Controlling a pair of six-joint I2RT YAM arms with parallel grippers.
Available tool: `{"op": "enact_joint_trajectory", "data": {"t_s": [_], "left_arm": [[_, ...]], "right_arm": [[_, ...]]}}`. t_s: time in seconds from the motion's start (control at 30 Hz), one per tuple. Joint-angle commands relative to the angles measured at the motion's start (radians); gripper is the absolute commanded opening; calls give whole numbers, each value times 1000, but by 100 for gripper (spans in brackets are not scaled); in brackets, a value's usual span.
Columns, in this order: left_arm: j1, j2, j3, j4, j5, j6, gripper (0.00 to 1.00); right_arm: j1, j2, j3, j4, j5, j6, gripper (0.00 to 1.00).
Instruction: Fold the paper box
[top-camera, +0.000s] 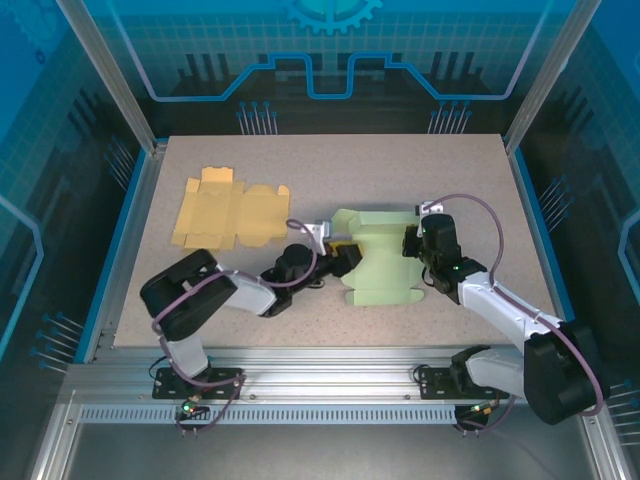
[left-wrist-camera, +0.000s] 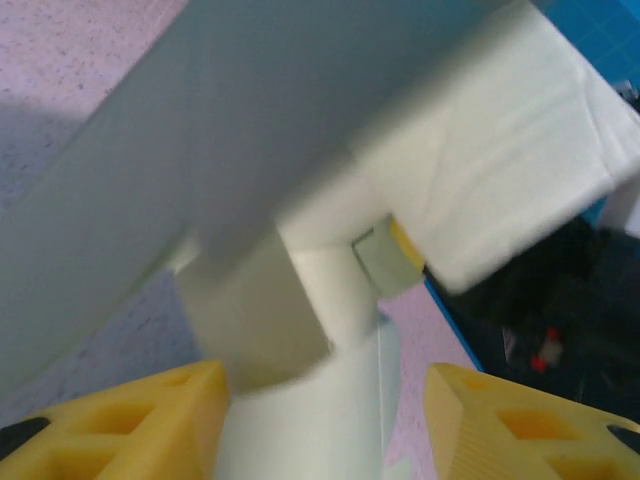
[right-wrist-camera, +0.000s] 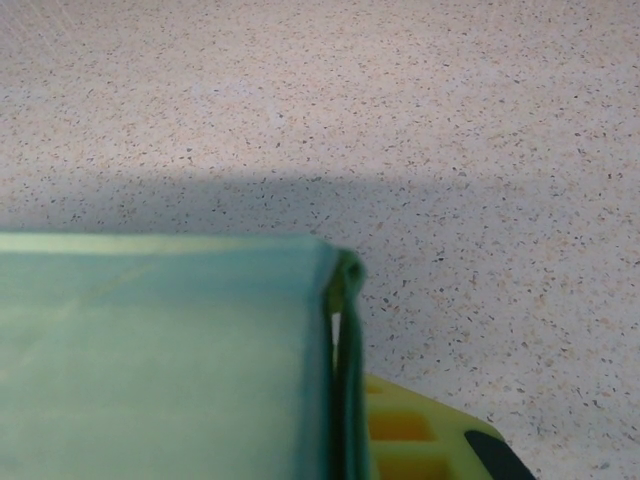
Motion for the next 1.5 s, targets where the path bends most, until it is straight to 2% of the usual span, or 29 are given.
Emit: {"op": "enact_joint_trajectory", "data": {"t_s": [0.0,0.13,0.27,0.33,0.43,0.5,0.57,0.77,0.9,1.2,1.47], "left_arm": [[-12,-141,-86,10,39,47,59],[-28,-303,-169,-77,56,66,65],[-41,-474,-201,-228,34,106,66],[-40,-586,-199,-377,-67,140,65],[-38,-751,-170,-631,-279,184,61],[-35,-833,-155,-716,-403,231,60],[-5,-866,-129,-777,-470,270,59],[135,-739,-9,-832,-455,359,60],[185,-590,60,-777,-409,423,61],[190,-273,216,-703,-284,523,67],[188,-161,268,-653,-111,574,69]], "right_arm": [[4,-15,-4,14,-10,2,0],[3,-17,-4,13,-12,1,0],[2,-21,-8,16,-15,1,0],[2,-23,-9,16,-17,1,0],[2,-25,-9,15,-18,-1,0],[2,-26,-9,16,-20,-2,0],[2,-25,-9,20,-26,-1,0],[3,-34,-14,23,-39,-4,0],[2,-34,-16,26,-46,-5,0],[1,-25,-11,26,-53,-7,0],[0,-11,-4,22,-55,-5,0]]}}
